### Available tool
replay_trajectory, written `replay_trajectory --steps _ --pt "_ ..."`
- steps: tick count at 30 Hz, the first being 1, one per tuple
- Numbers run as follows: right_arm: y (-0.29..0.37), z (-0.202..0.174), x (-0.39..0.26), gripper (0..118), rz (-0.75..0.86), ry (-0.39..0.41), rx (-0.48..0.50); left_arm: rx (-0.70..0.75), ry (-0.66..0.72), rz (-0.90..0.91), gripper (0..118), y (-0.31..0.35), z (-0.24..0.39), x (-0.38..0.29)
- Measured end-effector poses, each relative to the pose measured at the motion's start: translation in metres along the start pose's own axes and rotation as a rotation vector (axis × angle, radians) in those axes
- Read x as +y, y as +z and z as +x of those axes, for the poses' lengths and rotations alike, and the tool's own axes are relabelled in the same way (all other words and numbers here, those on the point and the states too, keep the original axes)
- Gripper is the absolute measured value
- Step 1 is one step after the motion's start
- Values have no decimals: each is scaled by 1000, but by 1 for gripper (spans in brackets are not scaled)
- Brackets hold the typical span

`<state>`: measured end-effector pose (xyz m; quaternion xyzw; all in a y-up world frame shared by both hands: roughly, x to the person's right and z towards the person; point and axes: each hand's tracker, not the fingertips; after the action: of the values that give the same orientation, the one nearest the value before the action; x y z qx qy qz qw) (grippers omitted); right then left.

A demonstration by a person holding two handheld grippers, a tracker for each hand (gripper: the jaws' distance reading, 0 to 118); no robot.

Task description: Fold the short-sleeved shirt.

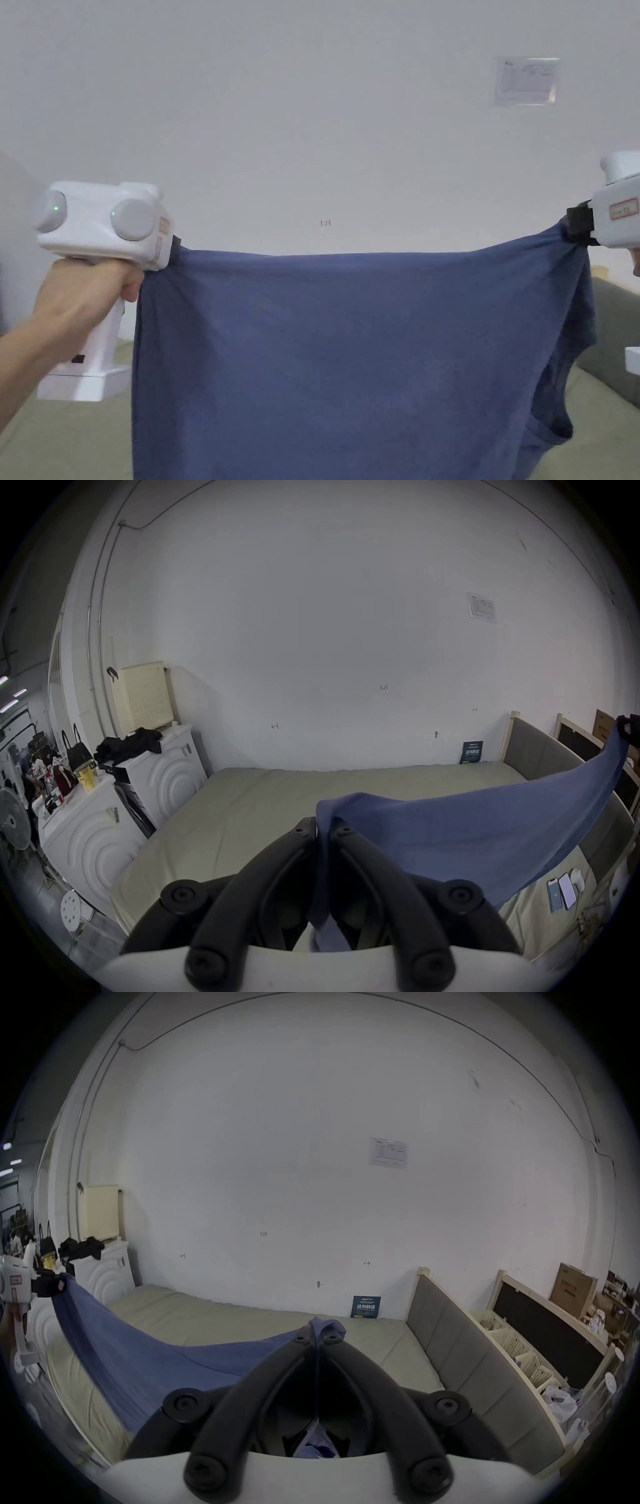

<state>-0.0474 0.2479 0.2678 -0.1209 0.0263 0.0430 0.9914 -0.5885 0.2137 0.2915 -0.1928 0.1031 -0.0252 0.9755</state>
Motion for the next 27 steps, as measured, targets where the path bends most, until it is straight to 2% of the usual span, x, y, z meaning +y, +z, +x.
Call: replay_trajectory --steps 4,13,27 --pt "-18 -2 7 2 -5 -6 -8 3 49 5 4 -6 -2 17" --pt "-59 -17 26 2 -7 26 -25 46 60 5 4 -43 5 39" --pt "-167 -28 107 2 23 87 -74 131 11 58 4 -132 32 112"
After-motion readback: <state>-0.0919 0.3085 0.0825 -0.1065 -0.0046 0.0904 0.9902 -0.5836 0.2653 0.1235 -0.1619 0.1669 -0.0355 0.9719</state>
